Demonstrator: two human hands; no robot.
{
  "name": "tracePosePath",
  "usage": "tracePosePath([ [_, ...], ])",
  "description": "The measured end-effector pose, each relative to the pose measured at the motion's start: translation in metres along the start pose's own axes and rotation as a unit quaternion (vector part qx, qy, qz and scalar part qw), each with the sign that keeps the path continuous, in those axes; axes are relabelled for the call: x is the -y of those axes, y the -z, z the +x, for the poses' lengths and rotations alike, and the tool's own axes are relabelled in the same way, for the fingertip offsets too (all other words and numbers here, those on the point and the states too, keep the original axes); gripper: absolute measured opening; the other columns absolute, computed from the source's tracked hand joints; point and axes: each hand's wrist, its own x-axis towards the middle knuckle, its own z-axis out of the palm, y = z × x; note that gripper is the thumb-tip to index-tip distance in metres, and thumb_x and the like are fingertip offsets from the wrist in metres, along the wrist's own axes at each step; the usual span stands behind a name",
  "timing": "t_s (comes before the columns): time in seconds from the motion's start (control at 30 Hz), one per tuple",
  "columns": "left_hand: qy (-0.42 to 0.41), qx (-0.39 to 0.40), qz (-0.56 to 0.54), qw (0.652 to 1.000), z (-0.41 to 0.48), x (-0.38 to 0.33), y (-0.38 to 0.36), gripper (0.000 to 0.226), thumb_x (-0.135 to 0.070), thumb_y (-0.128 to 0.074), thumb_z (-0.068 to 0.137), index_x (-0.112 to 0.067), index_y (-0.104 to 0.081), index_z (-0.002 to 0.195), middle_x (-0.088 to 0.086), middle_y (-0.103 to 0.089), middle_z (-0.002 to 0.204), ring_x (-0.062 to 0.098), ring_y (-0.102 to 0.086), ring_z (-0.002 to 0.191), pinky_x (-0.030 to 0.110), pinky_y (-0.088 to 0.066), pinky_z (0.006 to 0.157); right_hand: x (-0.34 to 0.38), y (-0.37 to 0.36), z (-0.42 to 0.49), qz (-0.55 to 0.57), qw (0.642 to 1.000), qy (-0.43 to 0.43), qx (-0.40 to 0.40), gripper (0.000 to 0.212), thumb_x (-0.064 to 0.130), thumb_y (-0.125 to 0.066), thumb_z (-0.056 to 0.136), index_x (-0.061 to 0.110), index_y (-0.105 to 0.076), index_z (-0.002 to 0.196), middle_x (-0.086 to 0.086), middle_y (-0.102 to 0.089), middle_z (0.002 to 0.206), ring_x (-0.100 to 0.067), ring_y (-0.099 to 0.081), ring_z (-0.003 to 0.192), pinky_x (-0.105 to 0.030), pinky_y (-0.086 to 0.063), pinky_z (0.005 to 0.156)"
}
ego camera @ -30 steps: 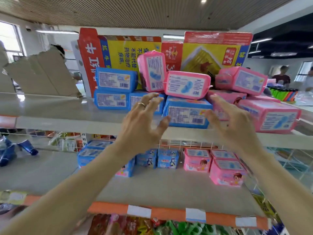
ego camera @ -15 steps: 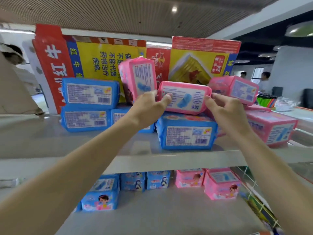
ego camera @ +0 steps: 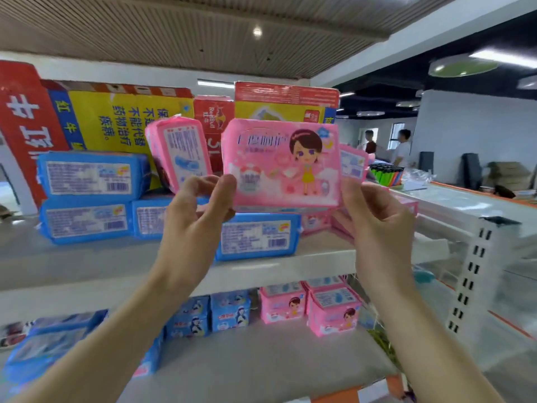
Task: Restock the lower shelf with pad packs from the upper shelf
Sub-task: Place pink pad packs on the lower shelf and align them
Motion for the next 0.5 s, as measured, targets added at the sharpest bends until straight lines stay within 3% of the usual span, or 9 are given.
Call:
tracePosePath([
  [0.1, 0.025, -0.025, 0.012, 0.999, -0.035, -0.008, -0.022, 0.036, -0.038, -0.065, 0.09, -0.011, -0.053, 0.111, -0.015, -0.075, 0.084, 0.01, -0.071, 0.078, 0.048, -0.055, 0.086, 0.009, 0.032, -0.019, -0.001, 0.999, -0.011, 0.036, 0.031, 0.043, -0.078, 0.073, 0.027, -0.073, 0.1, 0.006, -0.077, 0.099, -0.015, -0.073, 0.097, -0.044, -0.059, 0.09],
  [0.2, 0.063, -0.034, 0.017, 0.997, -0.074, -0.005, -0.039, 0.033, -0.038, -0.067, 0.092, -0.026, -0.064, 0.122, -0.001, -0.076, 0.105, 0.012, -0.074, 0.087, 0.044, -0.059, 0.086, 0.011, 0.066, -0.043, -0.014, 0.997, -0.032, 0.068, 0.039, 0.041, -0.075, 0.069, 0.035, -0.068, 0.107, 0.02, -0.075, 0.098, -0.002, -0.071, 0.097, -0.024, -0.057, 0.09],
  [0.27, 0.065, -0.022, 0.021, 0.997, -0.098, -0.01, -0.051, 0.02, -0.039, -0.067, 0.091, -0.046, -0.07, 0.11, 0.011, -0.07, 0.116, 0.011, -0.075, 0.084, 0.029, -0.061, 0.078, 0.01, 0.088, -0.053, -0.02, 0.995, -0.062, 0.079, 0.05, 0.042, -0.076, 0.066, 0.033, -0.068, 0.114, 0.023, -0.075, 0.099, -0.001, -0.07, 0.098, -0.023, -0.056, 0.091],
  [0.33, 0.067, -0.016, 0.026, 0.997, -0.119, -0.018, -0.066, 0.024, -0.025, -0.065, 0.096, -0.046, -0.067, 0.107, 0.006, -0.074, 0.108, 0.001, -0.071, 0.071, 0.012, -0.053, 0.064, 0.008, 0.108, -0.06, -0.015, 0.991, -0.092, 0.098, 0.057, 0.038, -0.077, 0.069, 0.023, -0.068, 0.124, 0.017, -0.075, 0.103, -0.004, -0.07, 0.103, -0.029, -0.054, 0.095],
  [0.43, 0.053, -0.013, 0.057, 0.997, -0.139, -0.032, -0.088, 0.026, -0.023, -0.06, 0.092, -0.035, -0.066, 0.114, -0.016, -0.077, 0.098, -0.003, -0.071, 0.089, 0.011, -0.052, 0.073, 0.014, 0.135, -0.067, -0.001, 0.987, -0.103, 0.126, 0.048, 0.031, -0.075, 0.073, 0.021, -0.07, 0.12, 0.012, -0.077, 0.101, -0.004, -0.071, 0.098, -0.017, -0.056, 0.078],
  [0.5, 0.043, -0.029, 0.06, 0.997, -0.144, -0.042, -0.103, 0.025, -0.03, -0.064, 0.084, -0.037, -0.069, 0.107, -0.021, -0.076, 0.094, -0.007, -0.069, 0.089, 0.01, -0.052, 0.073, 0.024, 0.153, -0.068, -0.003, 0.985, -0.104, 0.134, 0.037, 0.033, -0.072, 0.074, 0.027, -0.073, 0.11, 0.009, -0.077, 0.097, -0.003, -0.072, 0.088, -0.012, -0.053, 0.069],
])
